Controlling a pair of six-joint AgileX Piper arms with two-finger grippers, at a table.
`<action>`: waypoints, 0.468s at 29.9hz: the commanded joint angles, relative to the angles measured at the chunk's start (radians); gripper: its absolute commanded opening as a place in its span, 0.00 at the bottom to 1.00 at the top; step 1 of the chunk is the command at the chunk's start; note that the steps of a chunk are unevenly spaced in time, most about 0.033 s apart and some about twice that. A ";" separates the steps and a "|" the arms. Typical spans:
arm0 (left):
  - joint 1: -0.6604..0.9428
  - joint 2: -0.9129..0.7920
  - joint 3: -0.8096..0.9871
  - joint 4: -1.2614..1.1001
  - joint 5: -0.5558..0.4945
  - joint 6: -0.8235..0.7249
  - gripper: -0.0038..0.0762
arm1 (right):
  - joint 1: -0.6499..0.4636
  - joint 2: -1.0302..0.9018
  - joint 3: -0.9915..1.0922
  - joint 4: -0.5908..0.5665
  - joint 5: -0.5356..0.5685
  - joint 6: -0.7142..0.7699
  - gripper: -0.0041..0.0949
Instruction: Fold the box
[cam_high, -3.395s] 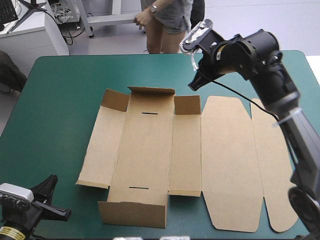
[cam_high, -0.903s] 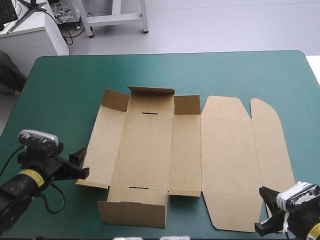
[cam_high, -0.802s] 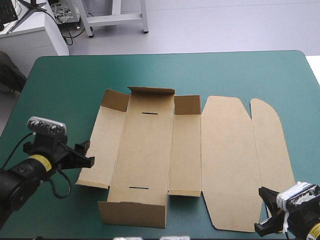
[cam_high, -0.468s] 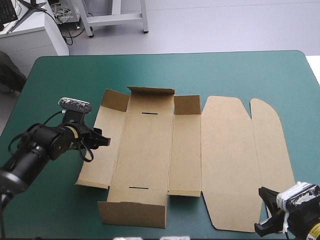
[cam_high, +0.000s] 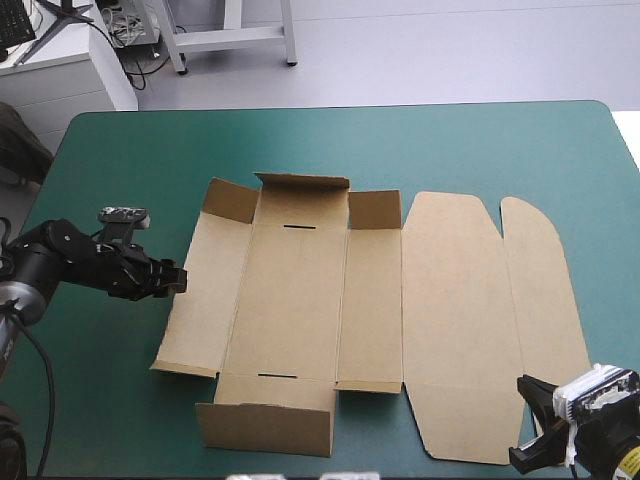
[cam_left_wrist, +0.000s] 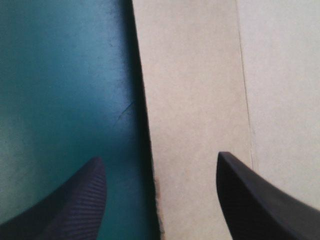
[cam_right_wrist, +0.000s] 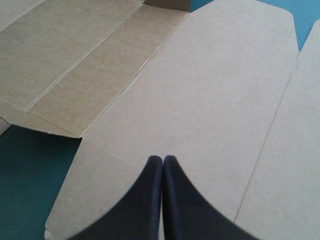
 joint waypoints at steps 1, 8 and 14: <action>0.063 0.014 -0.033 -0.108 0.042 0.107 0.61 | -0.002 0.013 -0.024 -0.004 -0.060 -0.002 0.03; 0.086 0.107 0.005 -0.184 0.113 0.233 0.61 | -0.002 0.013 -0.024 -0.004 -0.060 -0.002 0.03; 0.086 0.148 0.051 -0.382 0.168 0.392 0.61 | -0.002 0.013 -0.024 -0.004 -0.060 -0.002 0.03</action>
